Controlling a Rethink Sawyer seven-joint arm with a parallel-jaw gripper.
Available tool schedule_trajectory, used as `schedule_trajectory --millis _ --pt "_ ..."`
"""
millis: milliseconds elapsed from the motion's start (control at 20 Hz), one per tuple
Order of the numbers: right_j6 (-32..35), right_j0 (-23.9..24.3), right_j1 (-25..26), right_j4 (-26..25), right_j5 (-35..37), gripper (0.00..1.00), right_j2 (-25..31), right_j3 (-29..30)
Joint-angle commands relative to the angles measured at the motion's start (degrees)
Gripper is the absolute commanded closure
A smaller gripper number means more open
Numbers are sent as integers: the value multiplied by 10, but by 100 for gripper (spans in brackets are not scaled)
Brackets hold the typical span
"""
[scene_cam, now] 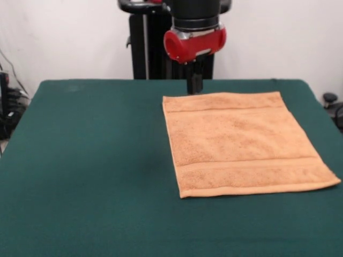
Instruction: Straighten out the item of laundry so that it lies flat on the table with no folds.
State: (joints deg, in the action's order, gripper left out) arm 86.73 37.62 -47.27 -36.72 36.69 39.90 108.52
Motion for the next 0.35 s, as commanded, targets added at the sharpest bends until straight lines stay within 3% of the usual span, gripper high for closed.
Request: schedule_trajectory --millis 50,350 --pt "-62 -9 15 4 -14 100 61 15" --pt "-58 -11 16 10 -2 100 67 1"
